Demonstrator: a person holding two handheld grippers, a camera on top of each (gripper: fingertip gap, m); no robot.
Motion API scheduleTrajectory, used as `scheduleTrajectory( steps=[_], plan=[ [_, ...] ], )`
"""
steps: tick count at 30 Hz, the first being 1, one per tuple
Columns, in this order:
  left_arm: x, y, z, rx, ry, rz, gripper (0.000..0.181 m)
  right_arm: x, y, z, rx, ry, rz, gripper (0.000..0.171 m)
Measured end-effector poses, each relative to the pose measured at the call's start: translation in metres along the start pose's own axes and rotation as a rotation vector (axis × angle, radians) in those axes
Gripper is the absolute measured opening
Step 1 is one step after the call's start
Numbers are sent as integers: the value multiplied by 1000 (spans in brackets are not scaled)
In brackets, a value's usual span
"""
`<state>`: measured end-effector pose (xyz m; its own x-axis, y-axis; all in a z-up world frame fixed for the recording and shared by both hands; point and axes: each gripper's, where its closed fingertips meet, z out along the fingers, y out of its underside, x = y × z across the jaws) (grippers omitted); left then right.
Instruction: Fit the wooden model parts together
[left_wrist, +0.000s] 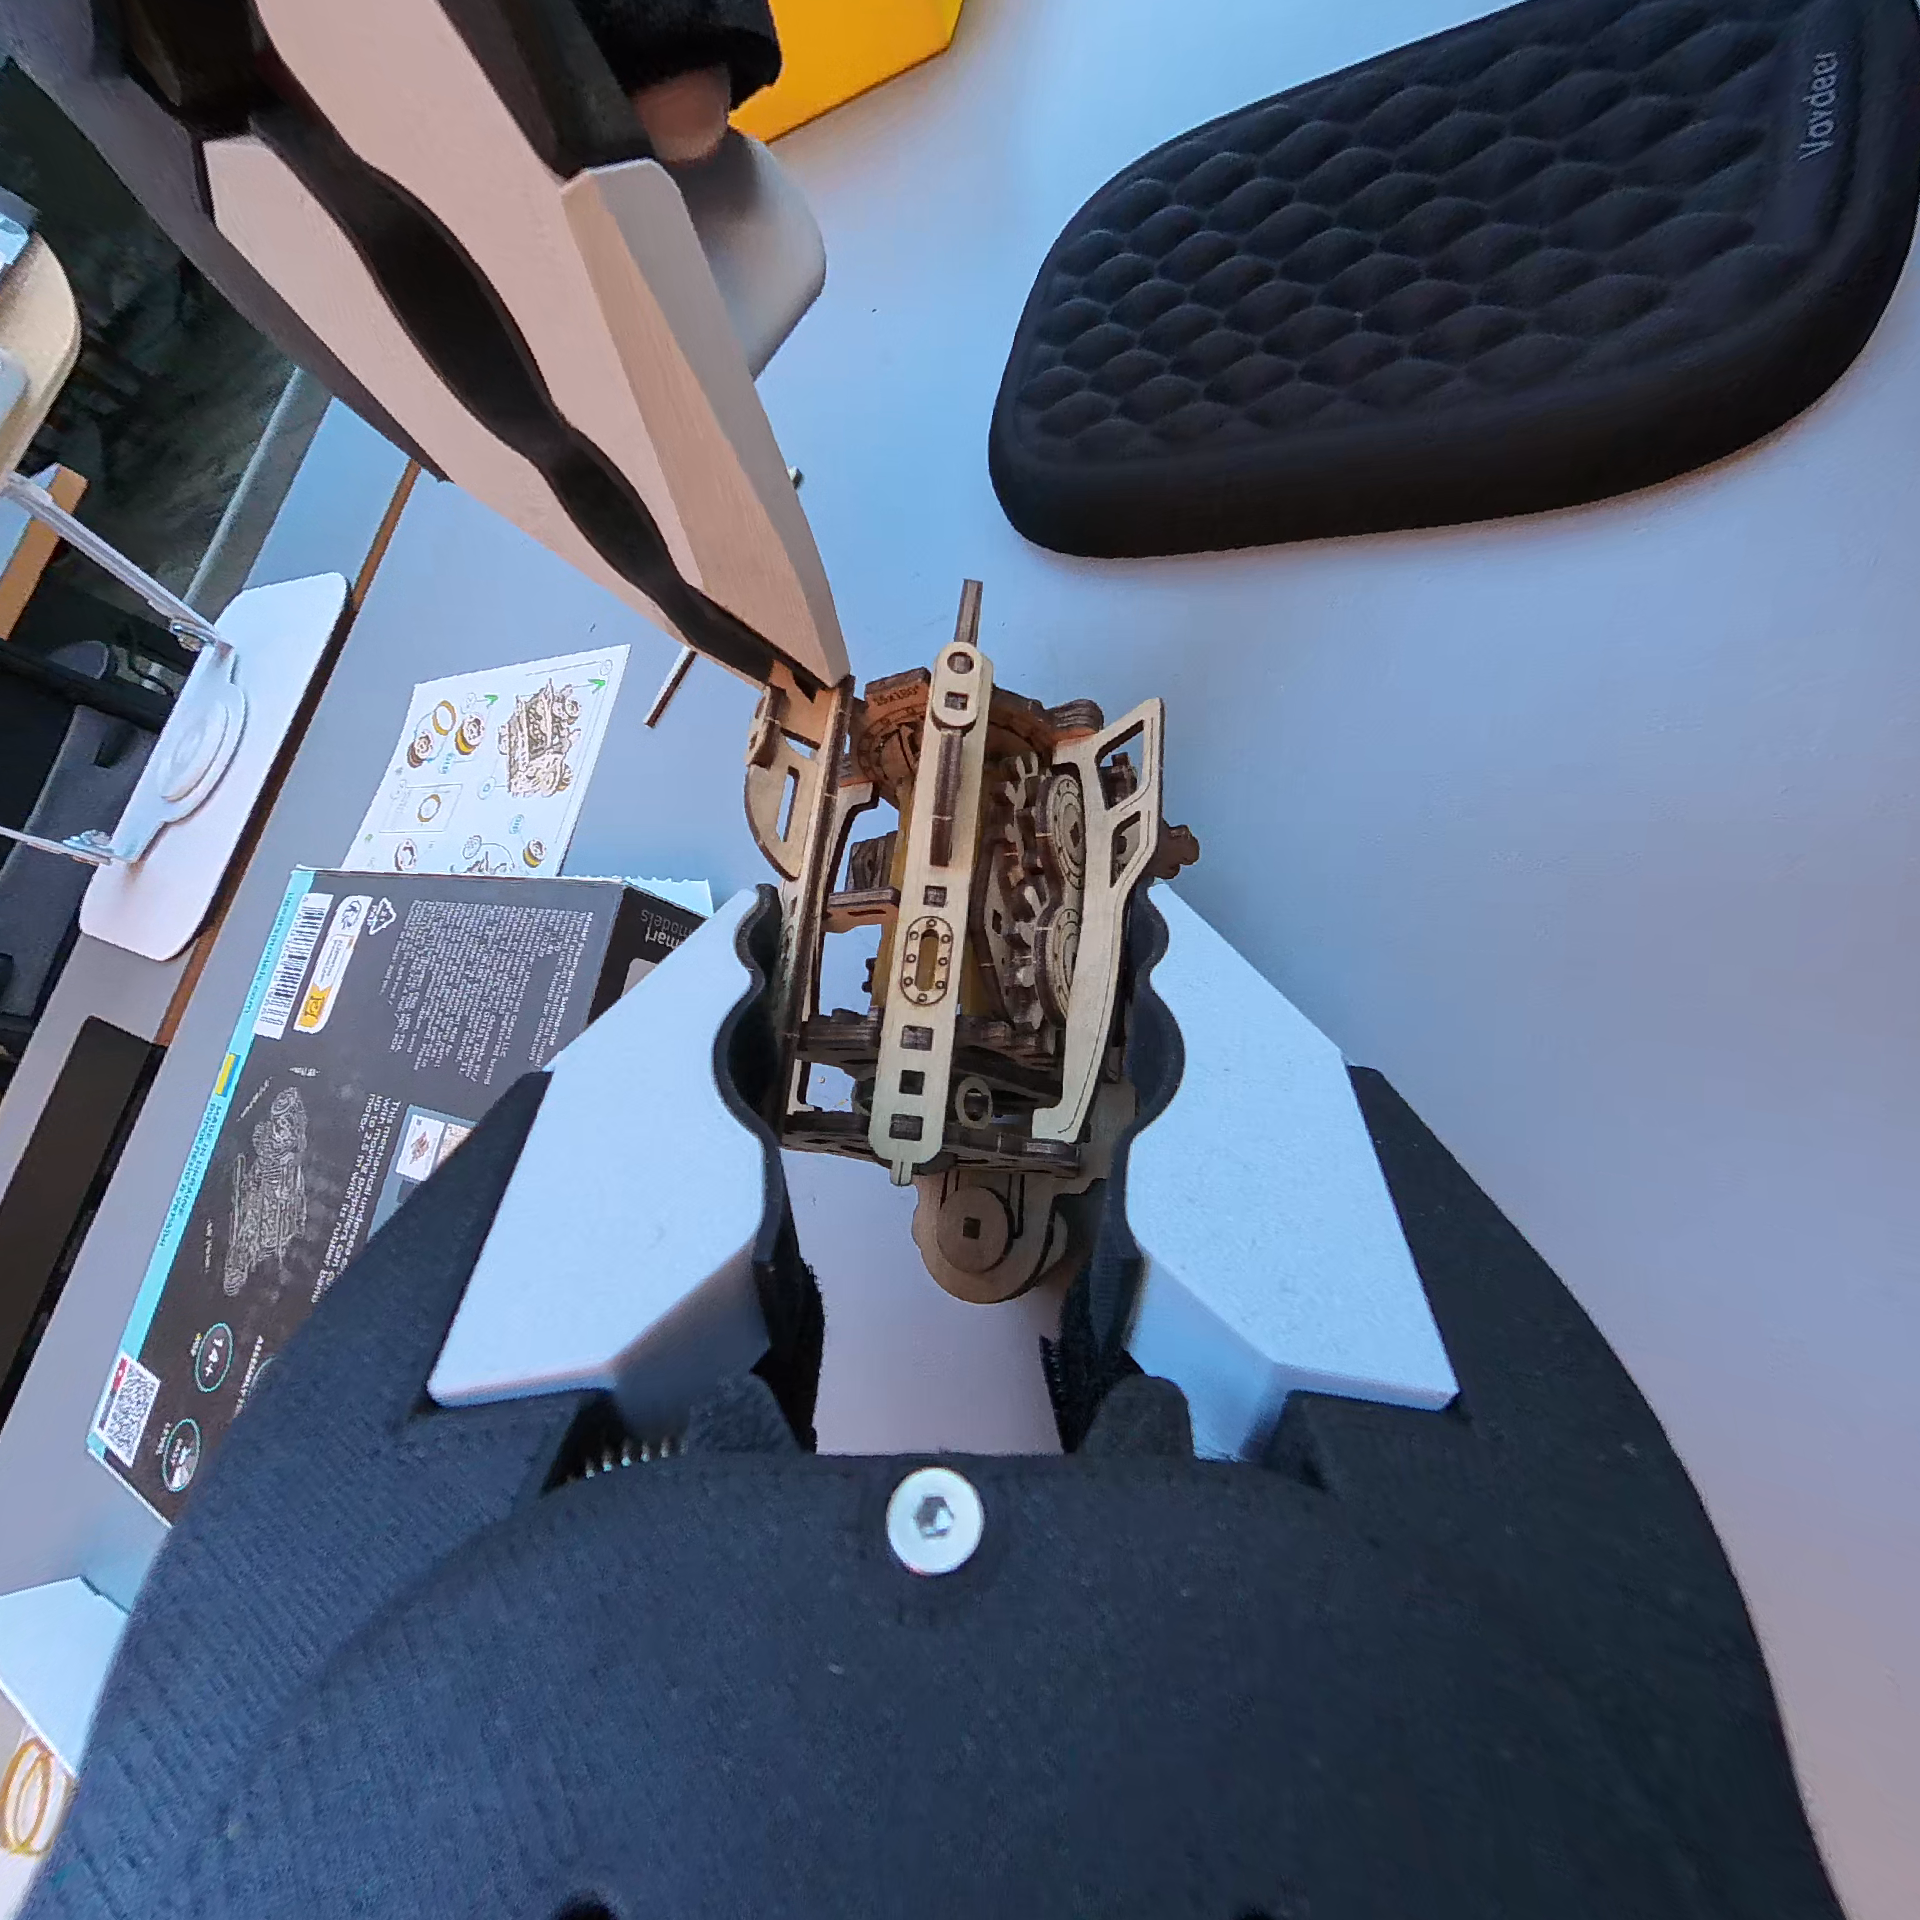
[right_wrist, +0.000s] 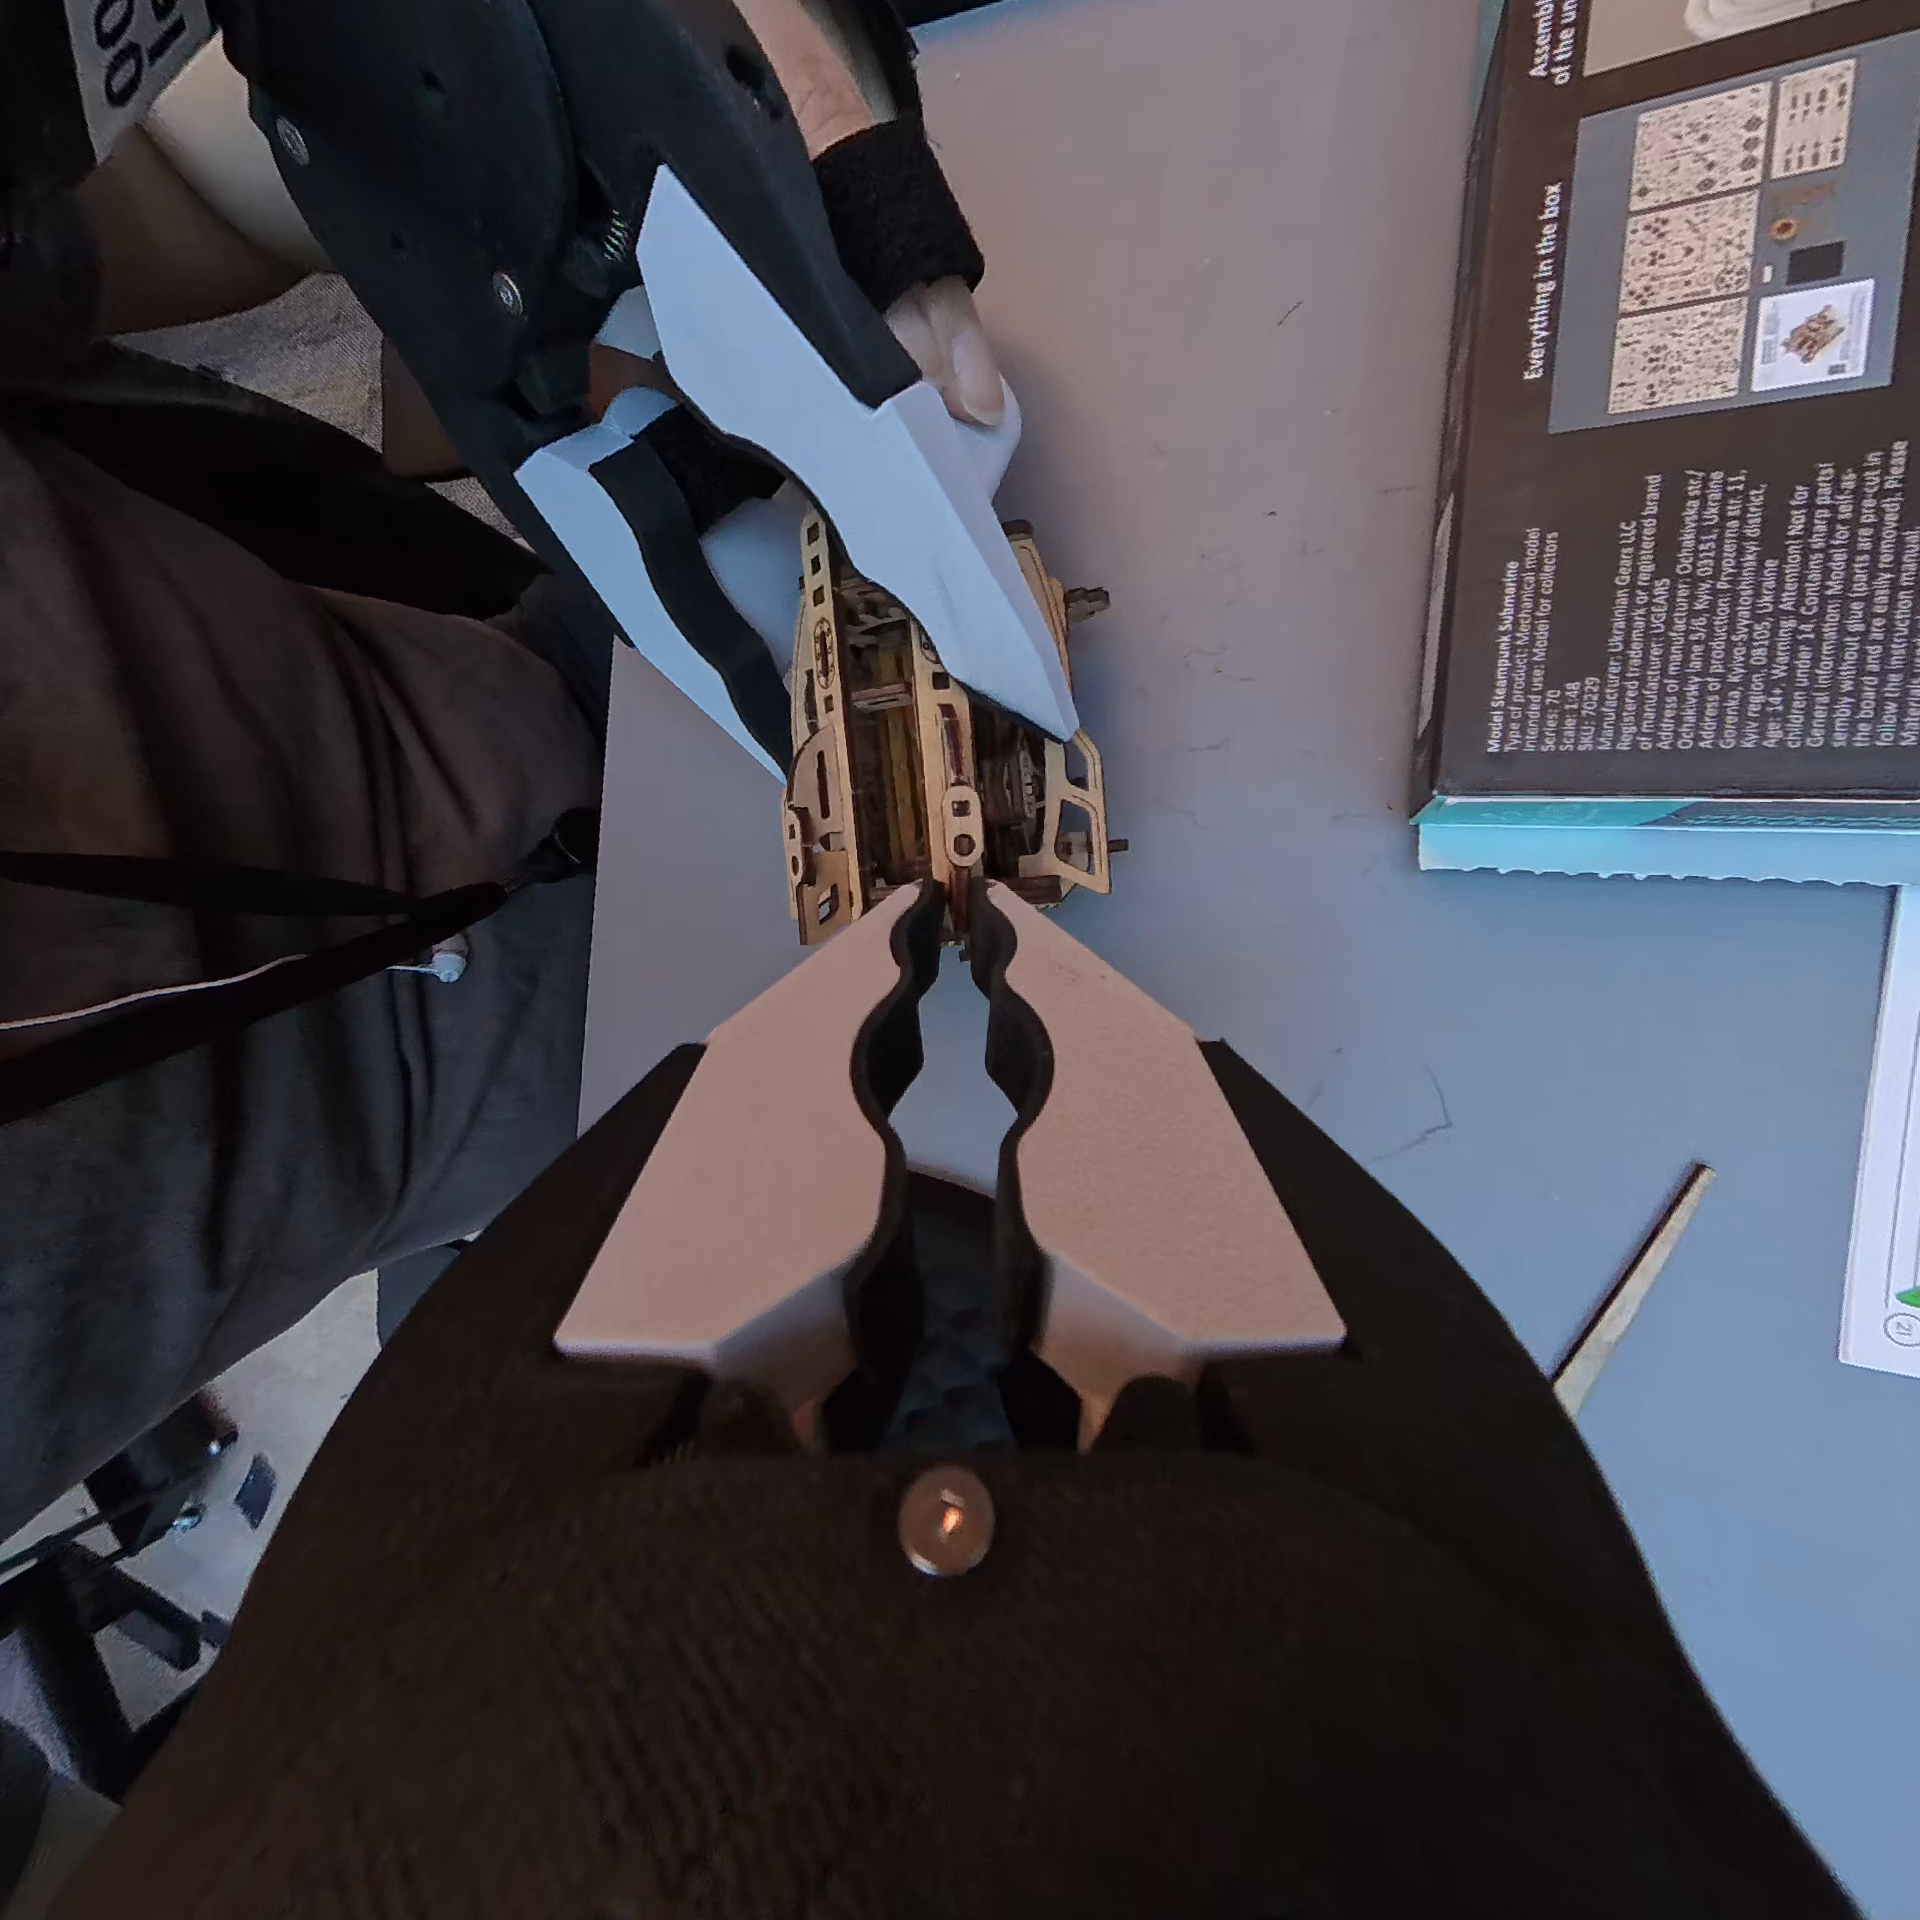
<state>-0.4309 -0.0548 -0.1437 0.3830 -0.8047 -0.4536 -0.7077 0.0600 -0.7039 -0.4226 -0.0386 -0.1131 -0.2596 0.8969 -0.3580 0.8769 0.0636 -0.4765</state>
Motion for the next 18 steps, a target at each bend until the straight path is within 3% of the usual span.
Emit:
scheduleTrajectory(
  steps=[18],
  plan=[
    [-1,0,0,15,1,-13,65,2,0,1,0,42,-21,5]
  ],
)
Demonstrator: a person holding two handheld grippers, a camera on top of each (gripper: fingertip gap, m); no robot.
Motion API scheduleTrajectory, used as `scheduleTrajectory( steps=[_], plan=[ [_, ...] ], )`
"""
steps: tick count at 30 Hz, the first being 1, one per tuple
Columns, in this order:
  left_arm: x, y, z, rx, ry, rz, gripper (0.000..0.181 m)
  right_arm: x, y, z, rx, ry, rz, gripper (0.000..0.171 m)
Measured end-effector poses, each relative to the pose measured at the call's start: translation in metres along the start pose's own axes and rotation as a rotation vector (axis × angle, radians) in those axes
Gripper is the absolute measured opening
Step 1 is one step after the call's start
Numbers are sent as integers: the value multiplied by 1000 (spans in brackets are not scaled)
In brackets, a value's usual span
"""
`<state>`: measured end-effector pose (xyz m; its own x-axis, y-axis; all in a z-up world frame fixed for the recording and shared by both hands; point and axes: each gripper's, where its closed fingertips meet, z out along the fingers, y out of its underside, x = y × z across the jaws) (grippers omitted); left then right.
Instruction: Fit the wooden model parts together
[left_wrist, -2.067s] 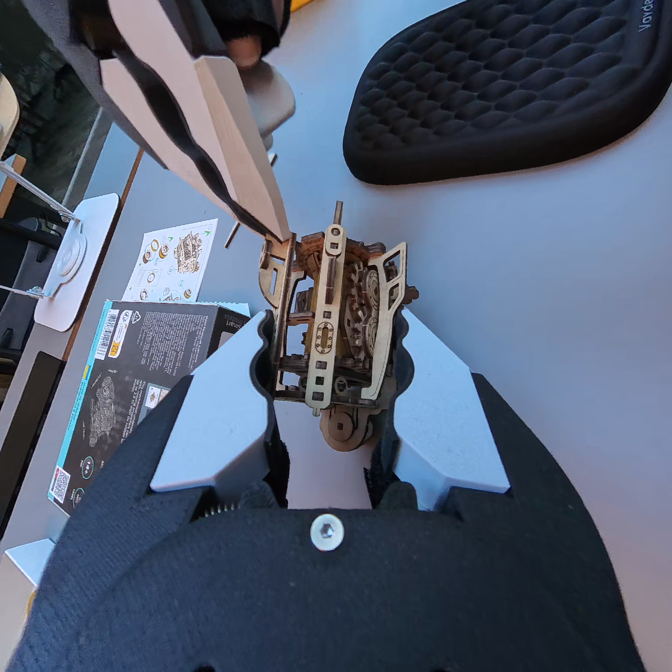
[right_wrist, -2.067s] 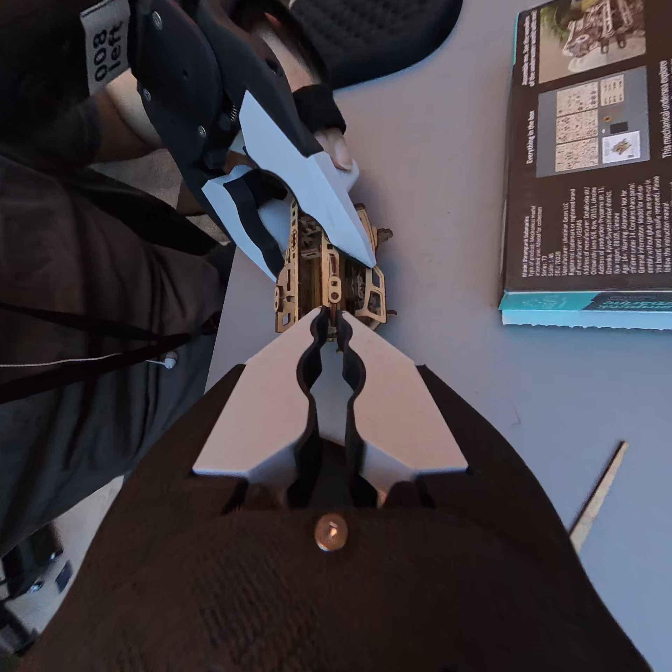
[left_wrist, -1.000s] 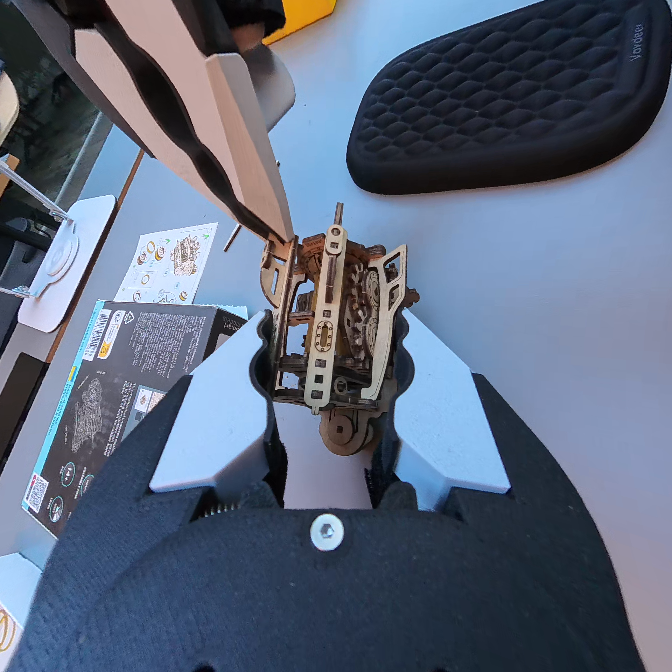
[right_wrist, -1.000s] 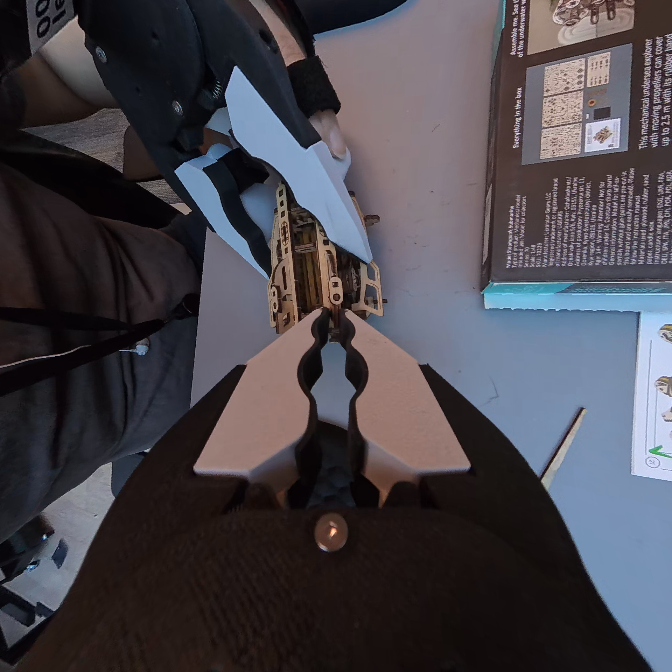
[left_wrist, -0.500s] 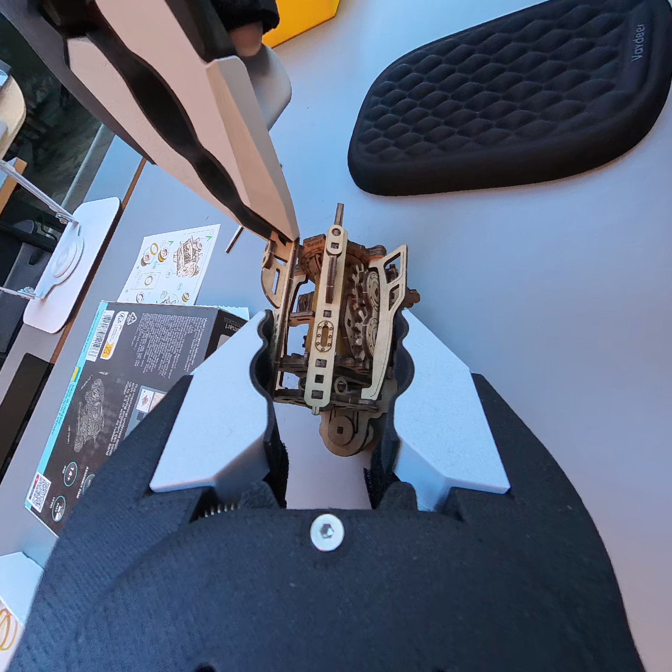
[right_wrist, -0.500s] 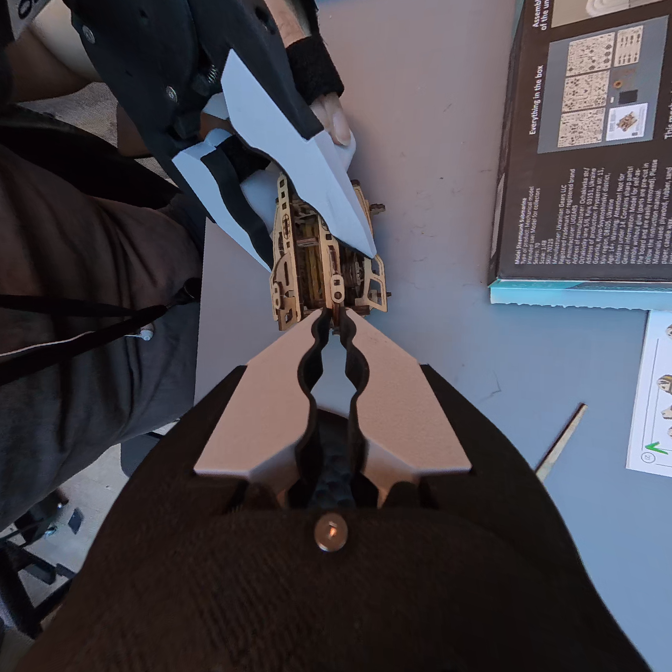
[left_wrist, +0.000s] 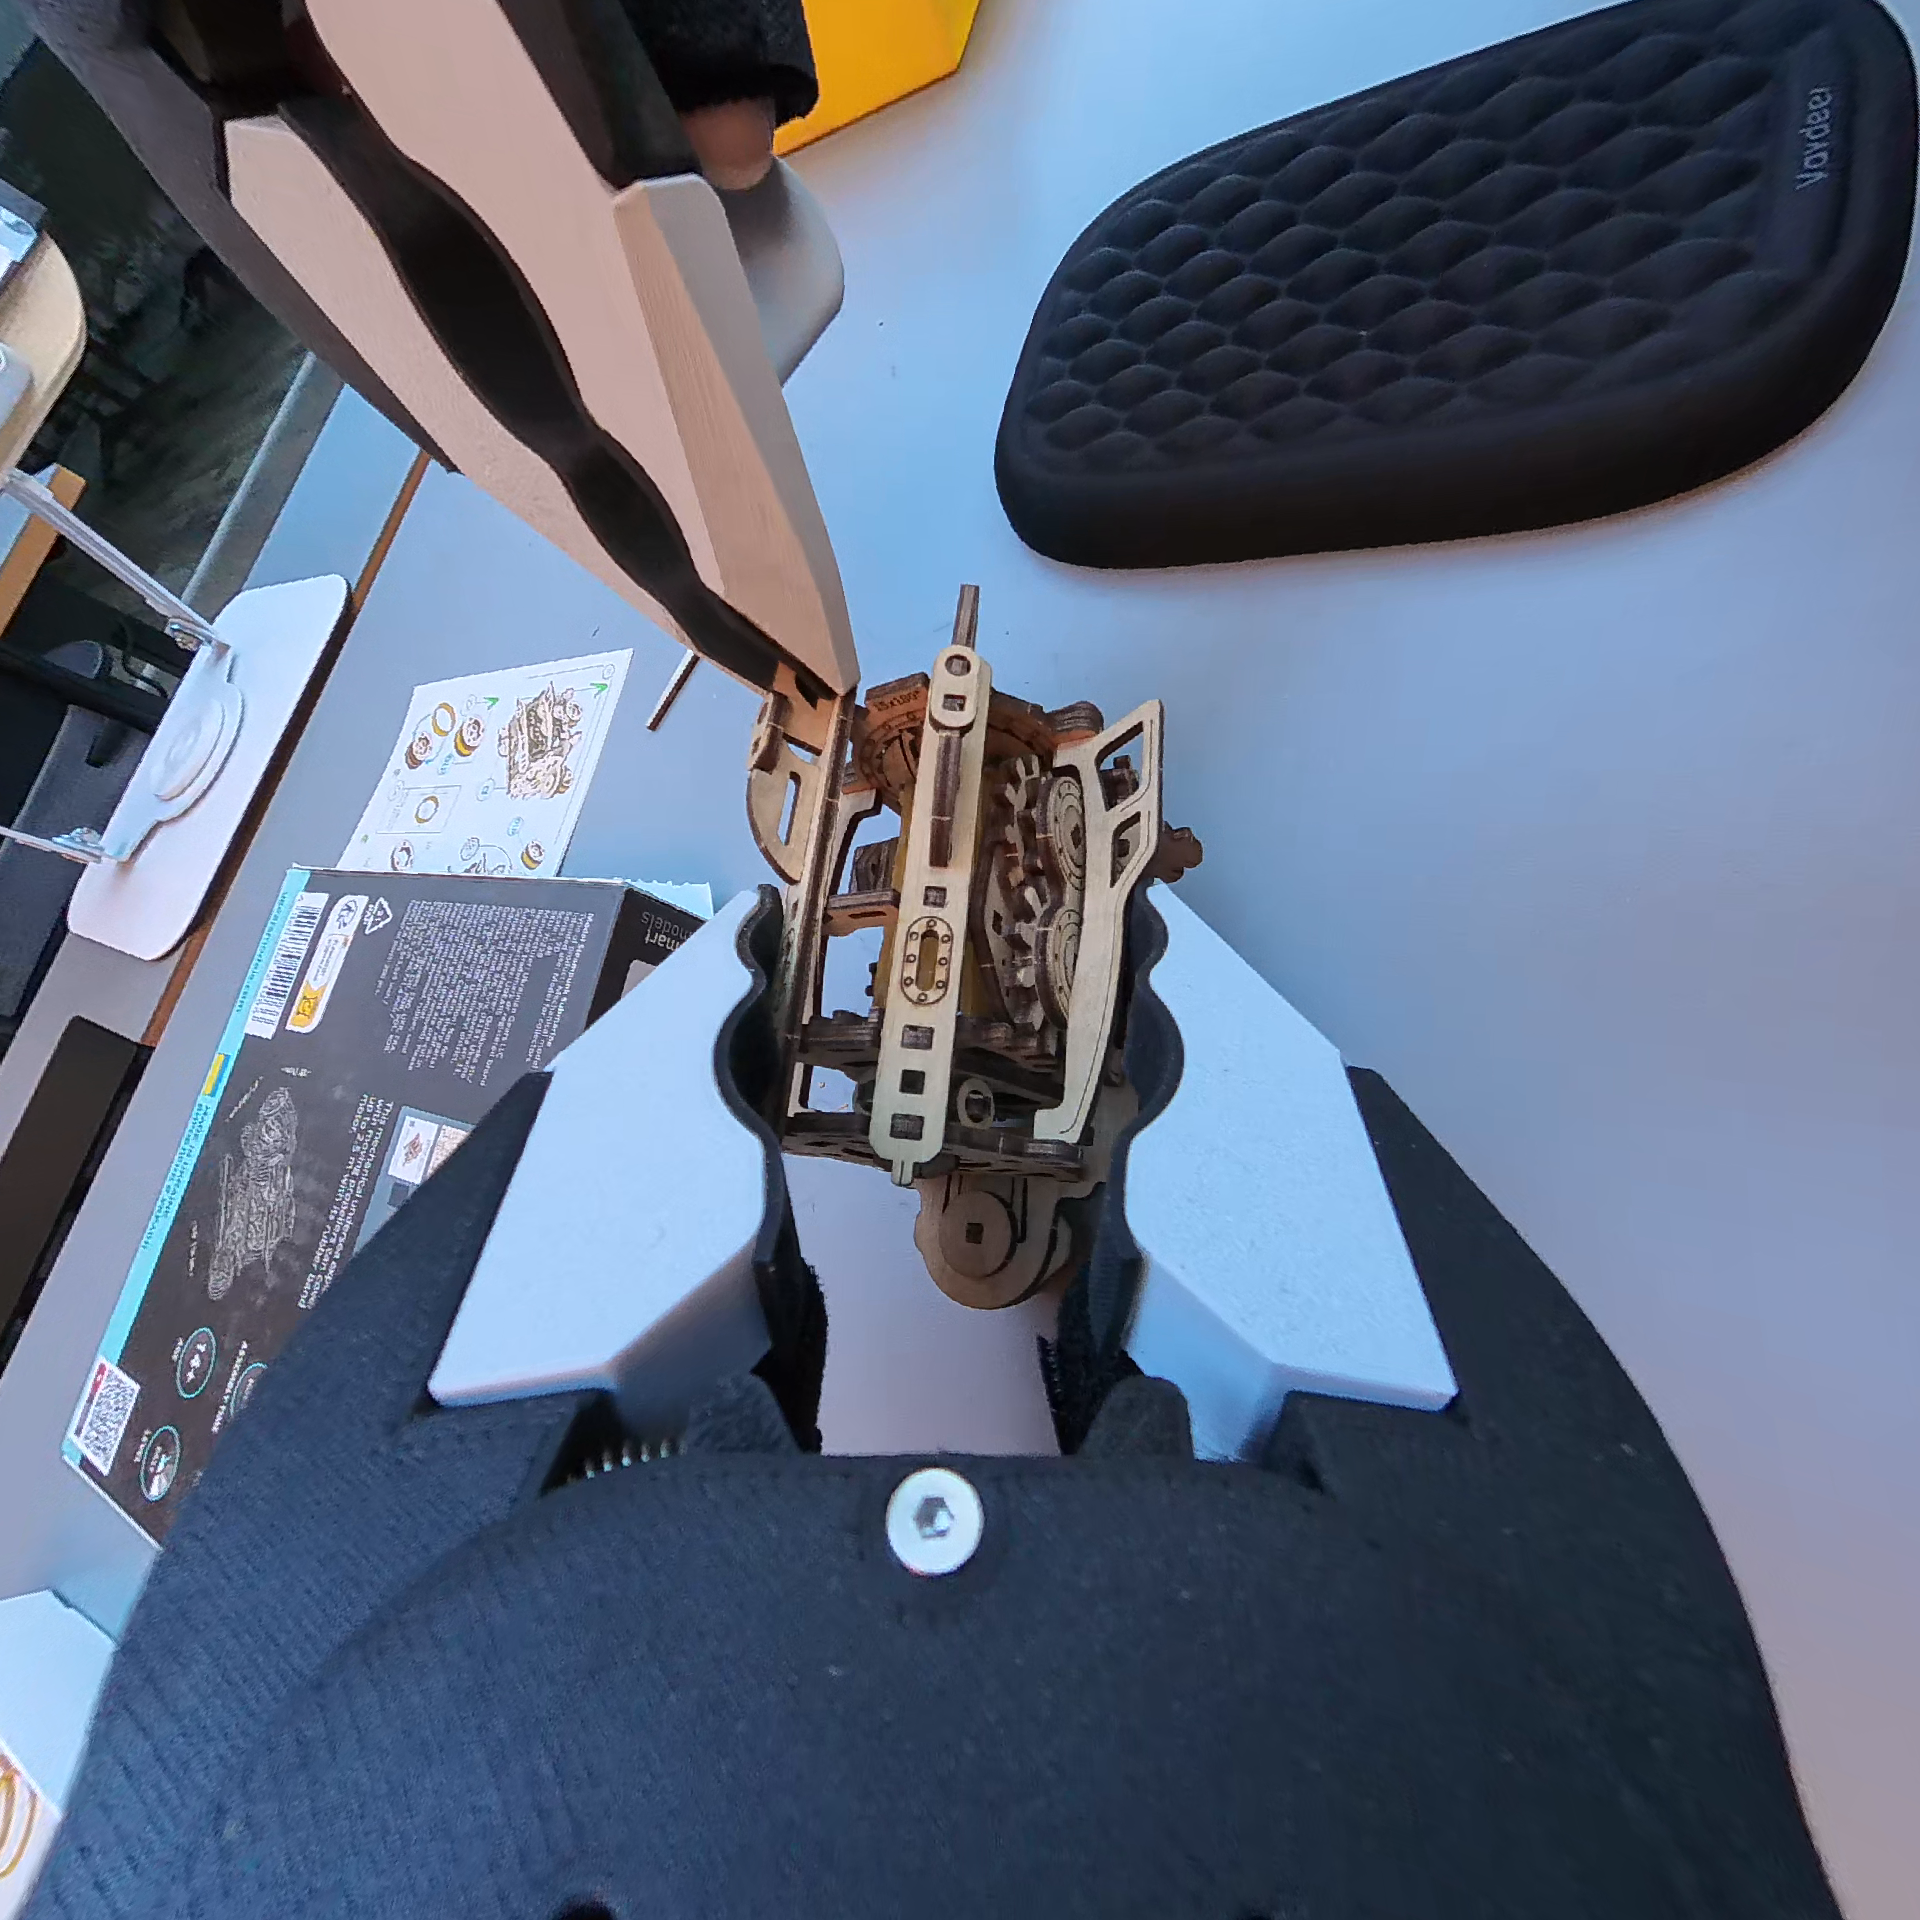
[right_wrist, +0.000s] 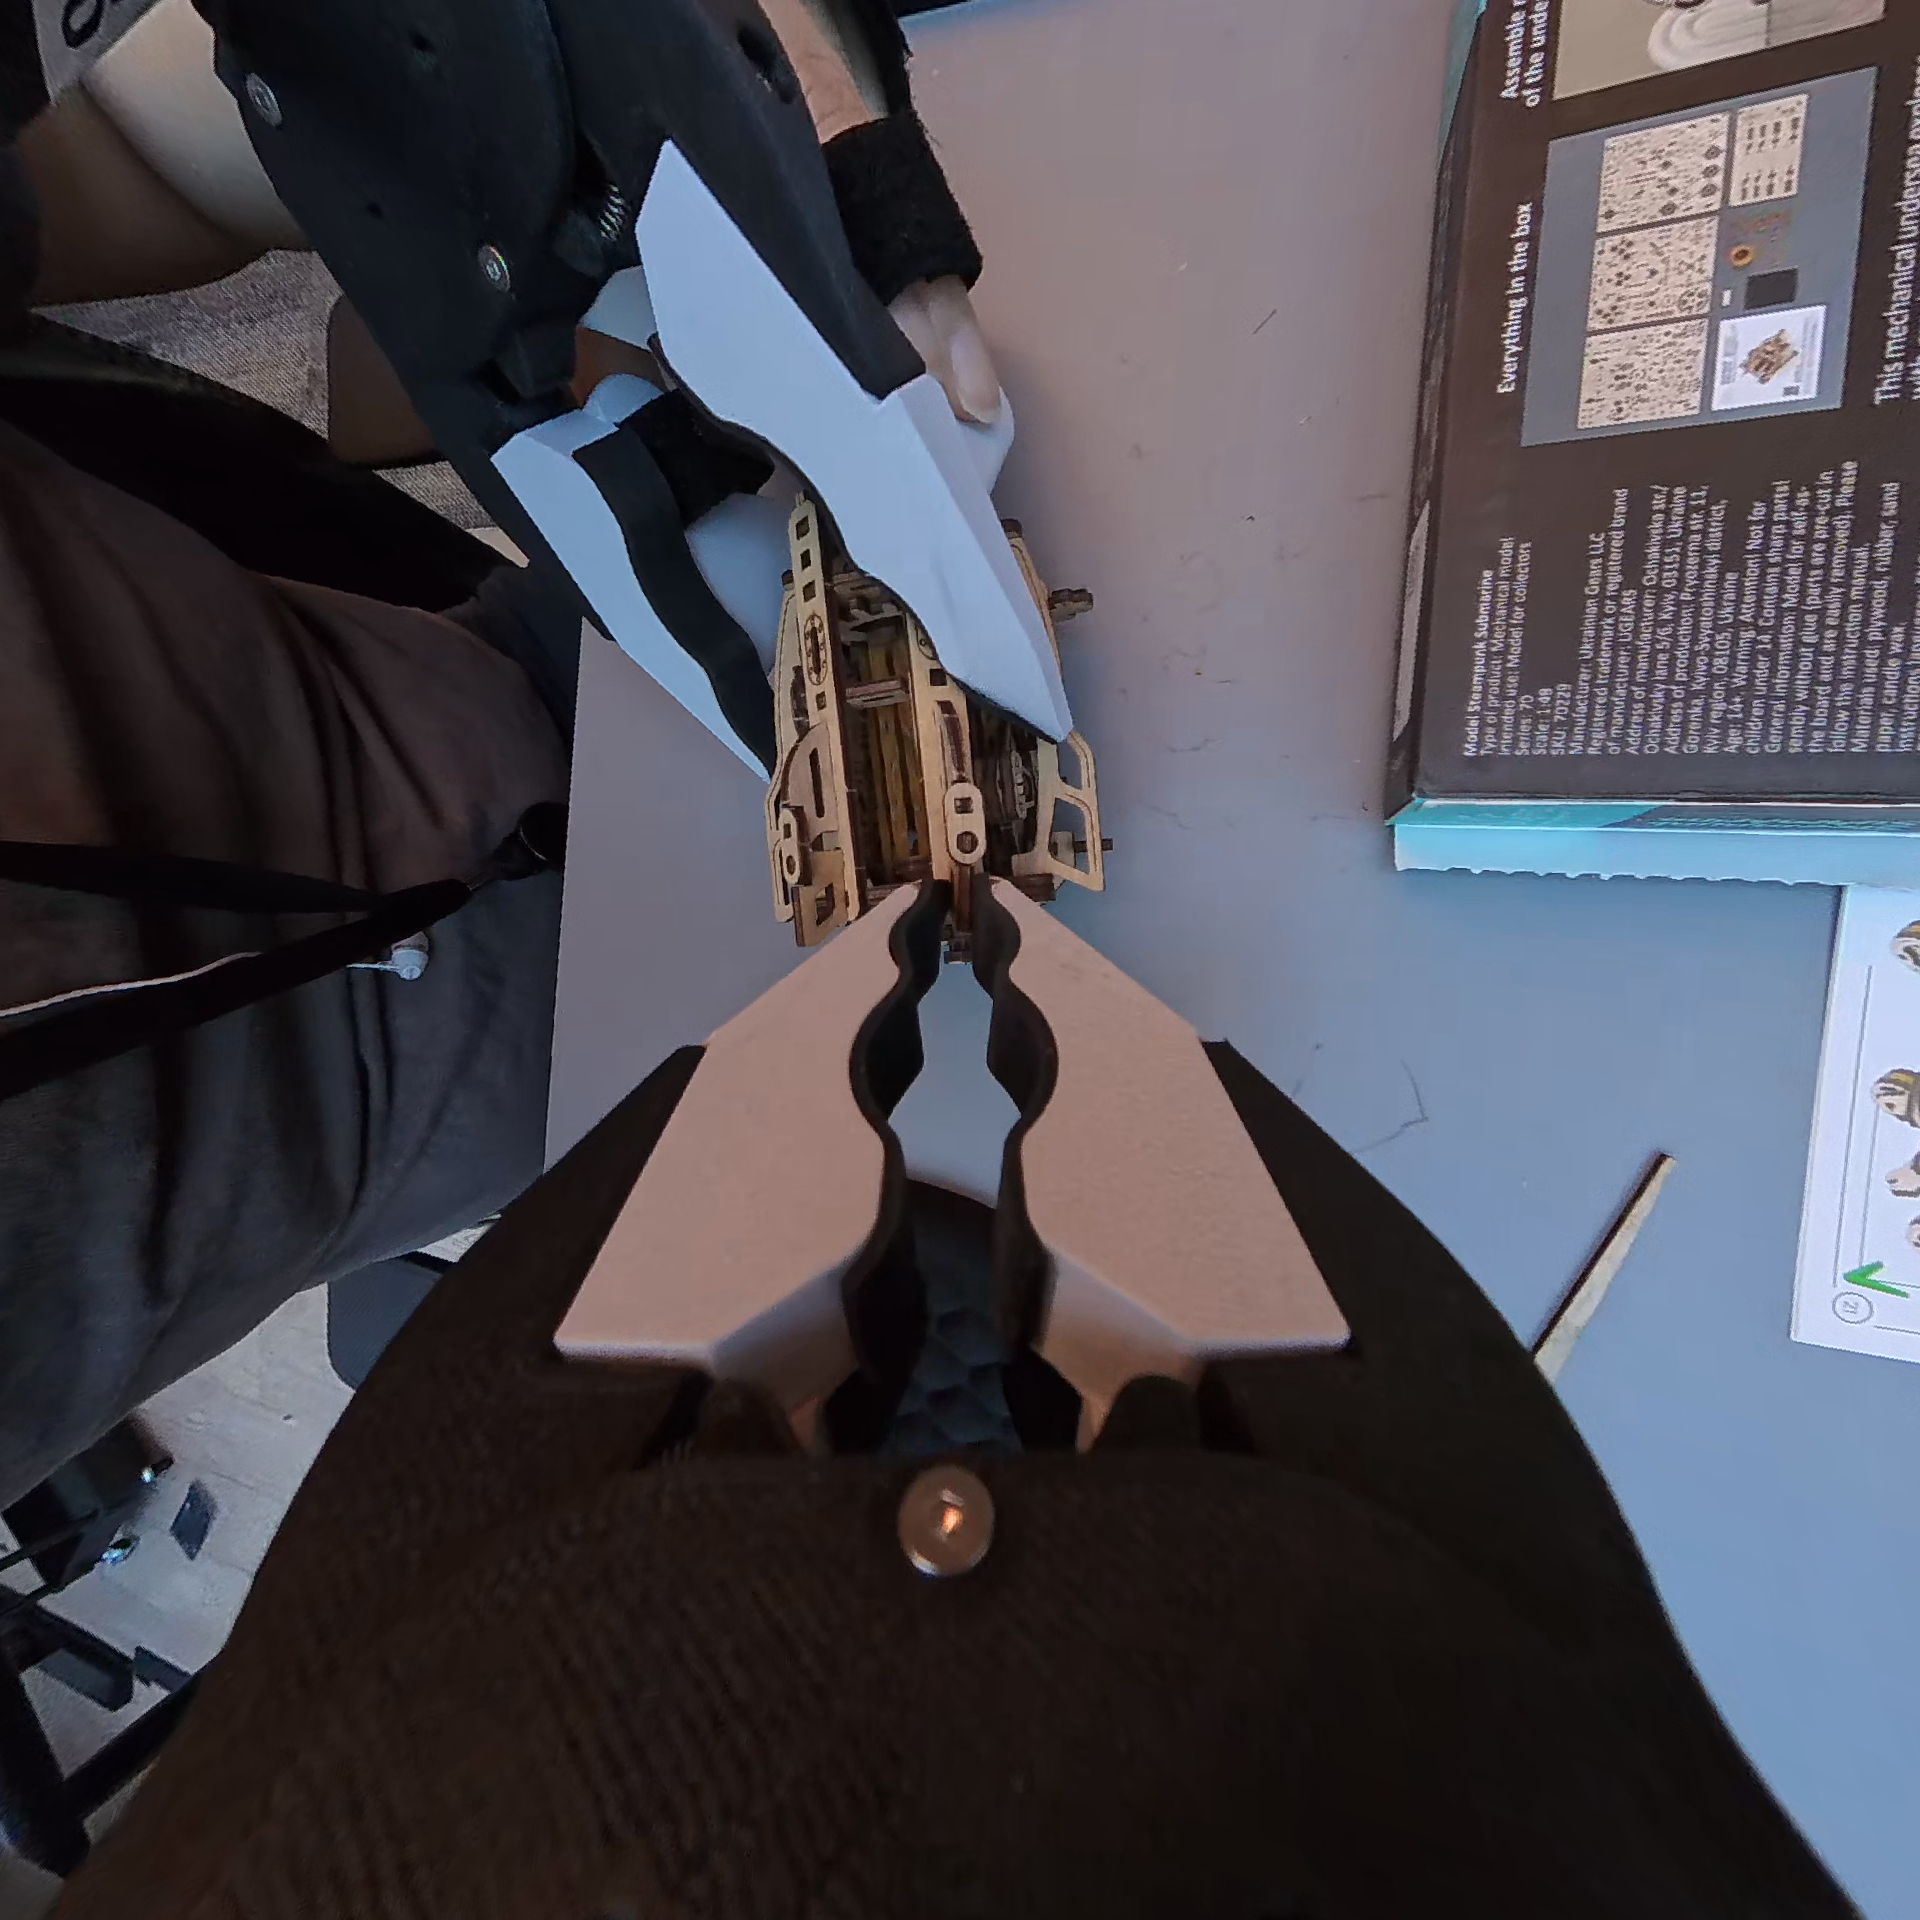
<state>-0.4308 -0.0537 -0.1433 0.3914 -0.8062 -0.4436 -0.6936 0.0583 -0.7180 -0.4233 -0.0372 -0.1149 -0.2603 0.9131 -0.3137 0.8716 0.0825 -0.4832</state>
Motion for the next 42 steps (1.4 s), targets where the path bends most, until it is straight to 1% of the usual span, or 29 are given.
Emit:
scheduleTrajectory(
  steps=[6,8,16,22,28,35,42],
  plan=[
    [0,0,0,7,-3,-2,64,0,0,0,-15,2,4,5],
    [1,-1,0,10,-7,16,65,-3,1,0,-23,-27,11,5],
    [2,-2,1,-2,-21,39,65,-4,2,-1,-134,-115,46,4],
    [3,-2,1,-2,-27,48,65,-4,3,-1,-191,-131,49,3],
    [3,-2,1,2,-30,55,64,-5,3,-1,-219,-86,13,3],
    [1,-2,2,18,-28,33,65,-2,2,-1,-201,11,-36,2],
    [1,-3,2,32,-32,30,65,-2,2,-1,-208,-24,-10,3]
  ],
)
